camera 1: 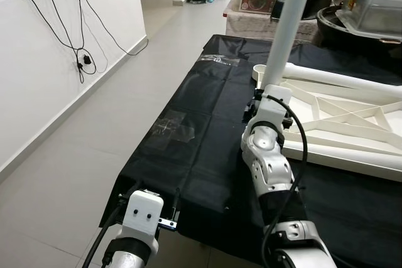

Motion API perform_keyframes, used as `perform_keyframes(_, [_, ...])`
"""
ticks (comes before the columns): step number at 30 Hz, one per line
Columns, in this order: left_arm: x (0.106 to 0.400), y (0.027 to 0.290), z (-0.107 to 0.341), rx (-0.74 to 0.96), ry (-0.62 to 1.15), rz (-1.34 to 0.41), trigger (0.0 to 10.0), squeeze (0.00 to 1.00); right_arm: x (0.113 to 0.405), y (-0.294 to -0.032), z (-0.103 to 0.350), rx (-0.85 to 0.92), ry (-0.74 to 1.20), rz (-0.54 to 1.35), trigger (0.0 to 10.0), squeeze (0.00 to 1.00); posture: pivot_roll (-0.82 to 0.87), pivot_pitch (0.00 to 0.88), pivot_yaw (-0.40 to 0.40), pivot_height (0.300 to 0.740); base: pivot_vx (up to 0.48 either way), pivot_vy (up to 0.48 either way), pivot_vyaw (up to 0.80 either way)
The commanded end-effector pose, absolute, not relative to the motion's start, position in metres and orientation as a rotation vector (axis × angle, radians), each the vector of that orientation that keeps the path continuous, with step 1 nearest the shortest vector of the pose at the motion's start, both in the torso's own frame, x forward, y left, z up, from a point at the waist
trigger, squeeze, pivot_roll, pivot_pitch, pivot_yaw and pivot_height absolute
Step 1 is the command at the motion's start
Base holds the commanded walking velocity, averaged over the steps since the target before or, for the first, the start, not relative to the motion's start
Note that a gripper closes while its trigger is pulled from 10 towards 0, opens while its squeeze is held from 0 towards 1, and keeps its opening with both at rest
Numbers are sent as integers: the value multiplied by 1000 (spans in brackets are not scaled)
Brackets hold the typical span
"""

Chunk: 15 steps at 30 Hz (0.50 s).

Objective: Building children table

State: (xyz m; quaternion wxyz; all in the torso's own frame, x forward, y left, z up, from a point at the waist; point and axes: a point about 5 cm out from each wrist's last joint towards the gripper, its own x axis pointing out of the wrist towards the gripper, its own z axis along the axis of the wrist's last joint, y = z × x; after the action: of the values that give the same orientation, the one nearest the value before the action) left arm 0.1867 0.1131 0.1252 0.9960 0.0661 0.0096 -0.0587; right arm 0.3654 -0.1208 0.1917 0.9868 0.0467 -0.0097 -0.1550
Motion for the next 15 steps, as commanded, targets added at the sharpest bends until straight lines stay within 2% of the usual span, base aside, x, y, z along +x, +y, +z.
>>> perform_keyframes(1, [186, 113, 121, 138, 39, -127, 10000, 0, 369, -120, 197, 135, -80, -214, 10000, 0, 70, 93, 8, 740, 0, 0, 0])
perform_keyframes(3, [186, 113, 120, 137, 39, -127, 10000, 0, 377, -122, 207, 169, -156, -36, 10000, 0, 70, 93, 8, 740, 0, 0, 0])
perform_keyframes(7, [186, 113, 120, 137, 38, -127, 10000, 0, 383, -124, 210, 180, -165, 71, 10000, 0, 70, 93, 8, 740, 0, 0, 0])
perform_keyframes(12, [186, 113, 120, 137, 38, -127, 10000, 0, 386, -126, 211, 174, -161, 104, 10000, 0, 70, 93, 8, 740, 0, 0, 0])
perform_keyframes(15, [186, 113, 121, 139, 37, -127, 10000, 0, 395, -131, 217, 144, -166, 245, 10000, 0, 72, 100, 11, 740, 0, 0, 0])
